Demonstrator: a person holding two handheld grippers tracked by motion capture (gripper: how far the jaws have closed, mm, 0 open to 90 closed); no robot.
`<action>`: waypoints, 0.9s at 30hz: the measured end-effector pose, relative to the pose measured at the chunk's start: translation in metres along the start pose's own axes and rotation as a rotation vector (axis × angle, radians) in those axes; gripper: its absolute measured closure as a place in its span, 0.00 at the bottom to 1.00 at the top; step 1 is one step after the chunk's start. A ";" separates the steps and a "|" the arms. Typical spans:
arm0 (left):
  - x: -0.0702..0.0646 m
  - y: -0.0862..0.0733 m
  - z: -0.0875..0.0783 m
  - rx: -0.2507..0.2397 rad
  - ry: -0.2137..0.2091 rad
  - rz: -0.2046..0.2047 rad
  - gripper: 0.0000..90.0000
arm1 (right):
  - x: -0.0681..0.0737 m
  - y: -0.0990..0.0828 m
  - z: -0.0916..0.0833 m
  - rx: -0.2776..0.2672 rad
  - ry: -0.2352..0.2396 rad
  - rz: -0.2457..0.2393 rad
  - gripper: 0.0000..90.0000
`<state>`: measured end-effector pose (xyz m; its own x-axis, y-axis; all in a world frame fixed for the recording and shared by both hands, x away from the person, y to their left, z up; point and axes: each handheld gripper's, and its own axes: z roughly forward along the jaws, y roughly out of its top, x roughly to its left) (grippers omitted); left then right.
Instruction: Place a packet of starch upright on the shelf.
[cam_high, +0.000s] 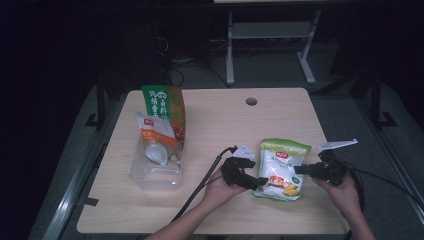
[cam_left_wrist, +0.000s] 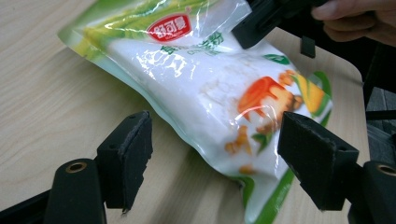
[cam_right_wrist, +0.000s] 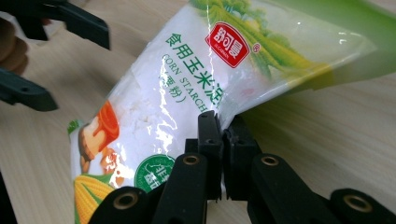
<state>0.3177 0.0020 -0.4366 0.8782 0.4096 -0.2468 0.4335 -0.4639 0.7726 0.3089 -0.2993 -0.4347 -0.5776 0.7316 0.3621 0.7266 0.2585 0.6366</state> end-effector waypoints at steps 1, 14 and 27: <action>0.001 0.000 0.001 -0.001 0.003 -0.006 0.29 | 0.002 0.001 -0.001 -0.003 0.001 -0.008 0.96; 0.015 -0.002 0.009 0.018 -0.087 -0.116 0.31 | 0.032 0.015 -0.014 -0.058 0.011 -0.125 0.97; 0.012 0.009 -0.015 -0.098 -0.047 -0.082 0.84 | 0.050 0.025 -0.016 -0.139 0.038 -0.172 0.97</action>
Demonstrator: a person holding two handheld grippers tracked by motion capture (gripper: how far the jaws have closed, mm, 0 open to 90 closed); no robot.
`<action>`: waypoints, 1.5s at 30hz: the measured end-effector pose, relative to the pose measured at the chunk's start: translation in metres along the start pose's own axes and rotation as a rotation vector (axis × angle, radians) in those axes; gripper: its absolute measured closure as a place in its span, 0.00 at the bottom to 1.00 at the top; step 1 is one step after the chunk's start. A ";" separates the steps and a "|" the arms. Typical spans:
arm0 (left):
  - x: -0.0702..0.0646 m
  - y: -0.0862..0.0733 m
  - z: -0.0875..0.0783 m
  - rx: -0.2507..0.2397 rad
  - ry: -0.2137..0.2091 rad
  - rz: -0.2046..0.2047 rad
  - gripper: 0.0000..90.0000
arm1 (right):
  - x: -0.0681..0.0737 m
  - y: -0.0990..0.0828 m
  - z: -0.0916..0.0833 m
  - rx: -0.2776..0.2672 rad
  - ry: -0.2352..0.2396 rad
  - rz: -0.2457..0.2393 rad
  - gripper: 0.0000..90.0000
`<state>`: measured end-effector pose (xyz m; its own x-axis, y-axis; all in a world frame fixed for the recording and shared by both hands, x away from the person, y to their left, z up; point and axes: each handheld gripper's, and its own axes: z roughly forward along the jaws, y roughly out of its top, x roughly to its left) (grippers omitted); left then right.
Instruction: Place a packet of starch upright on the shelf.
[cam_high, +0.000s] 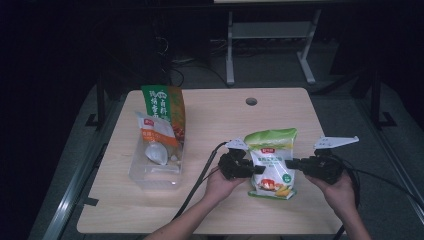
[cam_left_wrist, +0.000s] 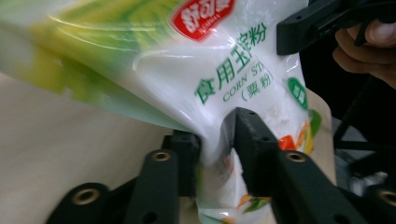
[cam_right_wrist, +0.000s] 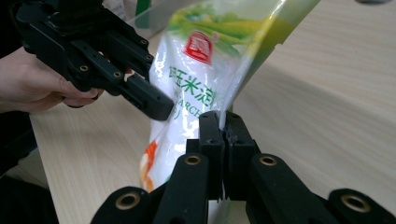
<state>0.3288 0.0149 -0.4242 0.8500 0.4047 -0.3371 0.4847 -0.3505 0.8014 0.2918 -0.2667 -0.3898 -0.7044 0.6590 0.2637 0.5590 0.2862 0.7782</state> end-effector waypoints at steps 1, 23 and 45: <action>-0.001 0.001 -0.003 -0.007 0.019 0.019 0.87 | 0.001 0.002 0.000 -0.007 0.000 -0.004 0.97; -0.010 -0.003 -0.009 0.010 0.108 0.169 0.92 | -0.014 0.005 0.025 0.063 0.104 0.019 0.58; -0.009 -0.007 -0.023 0.018 0.124 0.155 0.70 | 0.006 0.009 0.035 0.098 0.056 -0.056 0.93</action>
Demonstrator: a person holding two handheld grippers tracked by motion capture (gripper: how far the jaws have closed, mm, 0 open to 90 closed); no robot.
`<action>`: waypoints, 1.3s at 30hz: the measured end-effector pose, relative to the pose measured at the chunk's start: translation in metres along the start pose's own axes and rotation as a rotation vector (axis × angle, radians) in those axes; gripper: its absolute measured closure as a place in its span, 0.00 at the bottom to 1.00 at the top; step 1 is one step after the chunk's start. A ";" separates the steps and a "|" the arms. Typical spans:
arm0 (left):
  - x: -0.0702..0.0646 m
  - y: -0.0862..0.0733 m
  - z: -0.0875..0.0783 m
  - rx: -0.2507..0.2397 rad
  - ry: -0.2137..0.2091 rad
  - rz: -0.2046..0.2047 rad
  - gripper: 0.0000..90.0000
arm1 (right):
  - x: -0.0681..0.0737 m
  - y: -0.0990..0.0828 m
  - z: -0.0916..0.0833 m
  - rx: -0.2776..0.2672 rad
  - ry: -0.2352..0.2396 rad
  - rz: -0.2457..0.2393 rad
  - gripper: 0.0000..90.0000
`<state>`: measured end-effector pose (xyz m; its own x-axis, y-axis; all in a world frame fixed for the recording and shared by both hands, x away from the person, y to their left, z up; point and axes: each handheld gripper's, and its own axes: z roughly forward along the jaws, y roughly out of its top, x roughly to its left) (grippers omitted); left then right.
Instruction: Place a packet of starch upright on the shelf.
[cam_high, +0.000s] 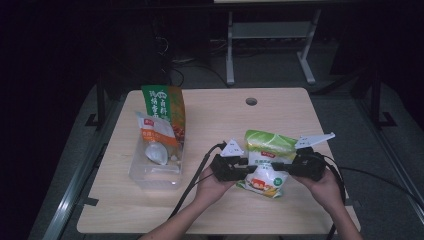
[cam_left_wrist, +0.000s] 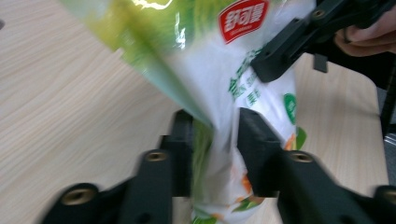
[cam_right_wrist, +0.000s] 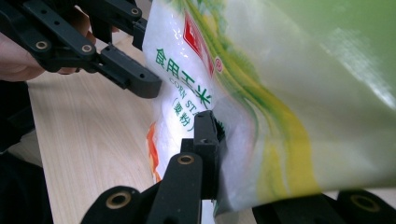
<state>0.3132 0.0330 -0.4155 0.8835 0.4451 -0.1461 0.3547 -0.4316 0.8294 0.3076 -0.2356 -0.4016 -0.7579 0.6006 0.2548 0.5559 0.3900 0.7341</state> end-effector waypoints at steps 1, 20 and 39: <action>0.000 -0.001 -0.001 0.000 0.003 -0.001 0.68 | 0.001 0.000 0.000 -0.001 -0.002 0.002 0.94; -0.012 -0.032 -0.034 0.041 0.006 0.053 0.44 | 0.016 0.021 -0.007 -0.034 -0.046 -0.006 0.97; -0.019 -0.060 -0.071 0.005 0.018 0.061 0.40 | 0.027 0.051 0.003 -0.007 -0.049 -0.021 0.97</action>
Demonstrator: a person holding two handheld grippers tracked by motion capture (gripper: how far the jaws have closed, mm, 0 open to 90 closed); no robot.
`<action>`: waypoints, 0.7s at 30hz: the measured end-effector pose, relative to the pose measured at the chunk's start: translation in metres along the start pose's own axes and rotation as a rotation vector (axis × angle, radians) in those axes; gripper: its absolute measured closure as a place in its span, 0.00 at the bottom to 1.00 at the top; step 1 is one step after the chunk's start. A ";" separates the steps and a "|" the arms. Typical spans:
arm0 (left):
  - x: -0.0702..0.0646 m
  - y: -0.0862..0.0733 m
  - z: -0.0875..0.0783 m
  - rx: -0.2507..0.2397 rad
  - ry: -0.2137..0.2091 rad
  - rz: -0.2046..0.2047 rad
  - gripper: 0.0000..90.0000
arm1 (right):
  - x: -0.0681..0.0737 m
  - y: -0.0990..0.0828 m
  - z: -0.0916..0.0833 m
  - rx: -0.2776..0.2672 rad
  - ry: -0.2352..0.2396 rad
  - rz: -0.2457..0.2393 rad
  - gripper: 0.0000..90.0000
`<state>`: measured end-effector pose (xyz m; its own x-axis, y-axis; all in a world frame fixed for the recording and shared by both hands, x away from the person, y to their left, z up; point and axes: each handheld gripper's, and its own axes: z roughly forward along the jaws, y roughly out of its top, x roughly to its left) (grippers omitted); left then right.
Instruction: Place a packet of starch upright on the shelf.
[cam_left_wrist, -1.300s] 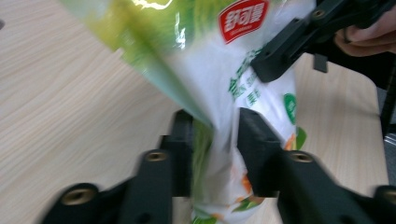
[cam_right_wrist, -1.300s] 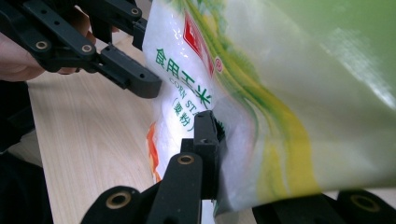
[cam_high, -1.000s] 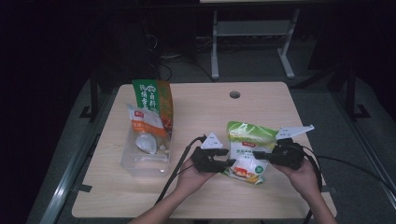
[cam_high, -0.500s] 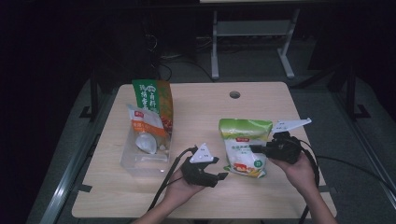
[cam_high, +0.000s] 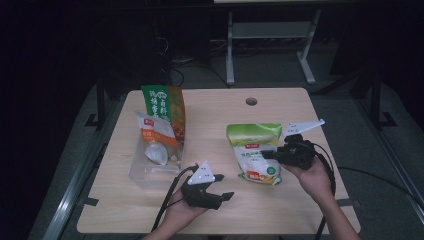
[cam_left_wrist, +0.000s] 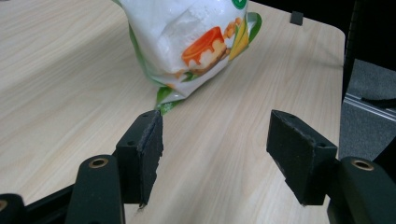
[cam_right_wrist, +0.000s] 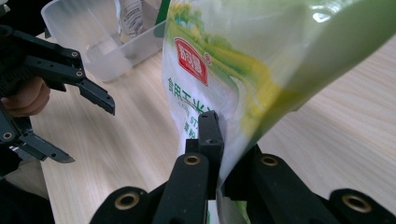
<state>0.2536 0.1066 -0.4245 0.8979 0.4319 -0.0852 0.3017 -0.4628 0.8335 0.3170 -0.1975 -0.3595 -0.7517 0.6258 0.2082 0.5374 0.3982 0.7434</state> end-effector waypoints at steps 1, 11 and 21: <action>0.000 -0.002 -0.001 -0.001 0.003 0.000 0.40 | 0.001 0.002 0.001 0.001 0.002 0.000 0.97; -0.005 -0.013 -0.013 0.013 0.005 -0.011 0.39 | 0.014 0.020 0.010 0.008 0.023 -0.029 0.97; -0.012 -0.021 -0.011 0.029 -0.006 0.017 0.37 | 0.028 0.045 0.020 0.001 0.051 -0.070 0.97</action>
<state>0.2331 0.1203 -0.4352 0.9051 0.4188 -0.0743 0.2950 -0.4922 0.8190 0.3276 -0.1489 -0.3325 -0.8058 0.5616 0.1877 0.4833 0.4406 0.7566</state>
